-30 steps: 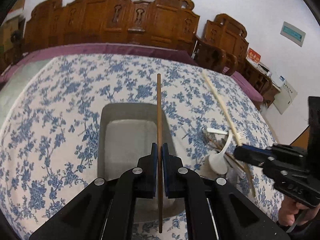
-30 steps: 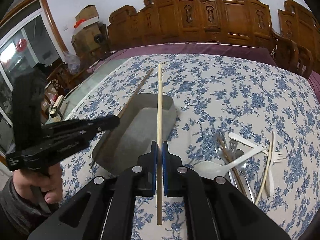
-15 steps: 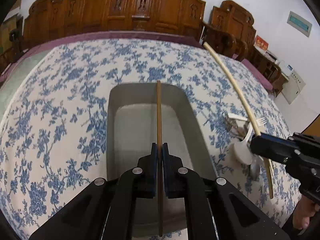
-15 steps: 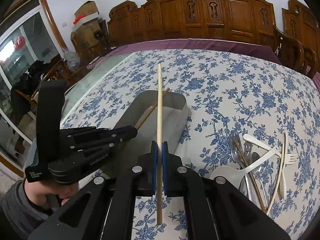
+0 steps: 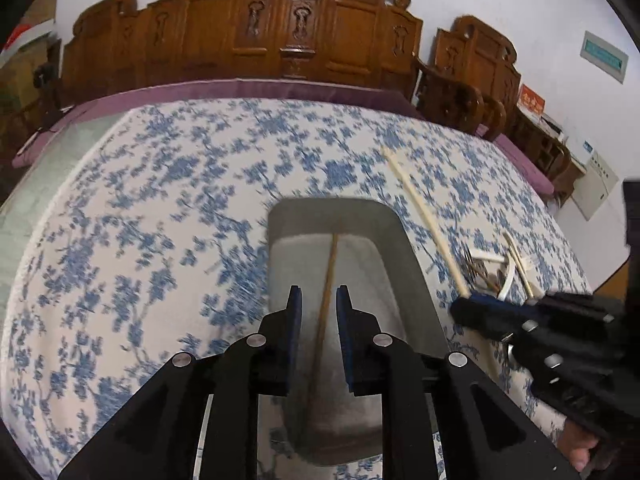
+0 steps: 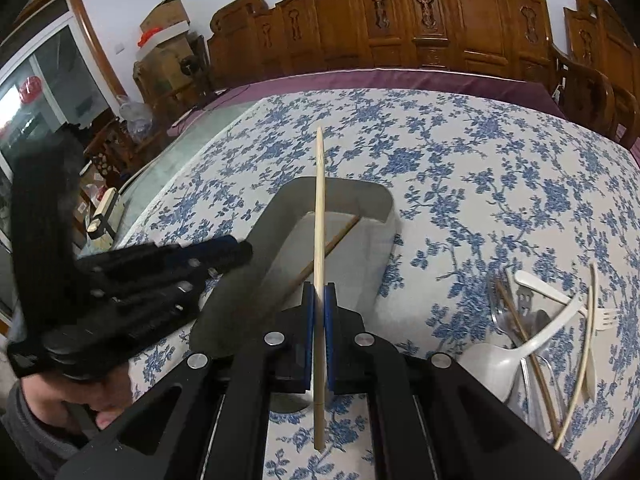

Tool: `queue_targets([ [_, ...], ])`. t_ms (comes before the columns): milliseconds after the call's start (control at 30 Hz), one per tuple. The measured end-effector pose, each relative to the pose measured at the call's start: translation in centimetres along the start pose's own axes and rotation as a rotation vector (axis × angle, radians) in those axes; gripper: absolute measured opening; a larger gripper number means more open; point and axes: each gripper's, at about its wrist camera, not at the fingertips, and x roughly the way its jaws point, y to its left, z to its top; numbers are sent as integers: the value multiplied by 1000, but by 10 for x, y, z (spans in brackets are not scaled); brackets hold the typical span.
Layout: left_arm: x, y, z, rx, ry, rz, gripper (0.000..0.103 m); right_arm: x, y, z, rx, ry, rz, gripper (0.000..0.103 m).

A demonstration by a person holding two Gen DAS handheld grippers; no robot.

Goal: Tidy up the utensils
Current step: 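Lower the chopstick into the tray and open the right gripper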

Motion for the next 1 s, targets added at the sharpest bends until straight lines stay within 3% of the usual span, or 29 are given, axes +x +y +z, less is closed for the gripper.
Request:
queue_targets([
  [267,-13,25,12,-34,-47,38,17,33,7,0,29,34,11,6],
  [400,-20,30,14,-32,-66,34,27,43,11,-3,22,38,4,6],
  [567,-23,29,16,-22,-78,30,27,52,9,-4,24,45,-5,6],
  [733,-24,27,15,-17,-84,26,30,50,8,-6,15,41,-3,9],
  [800,-25,27,15,-16,-90,21,32,46,9,-7,4,35,3,17],
  [933,-28,23,15,-4,-99,18,34,29,10,-7,-15,9,19,17],
  [1000,-28,20,14,5,-102,21,41,14,11,-9,-33,-15,23,17],
])
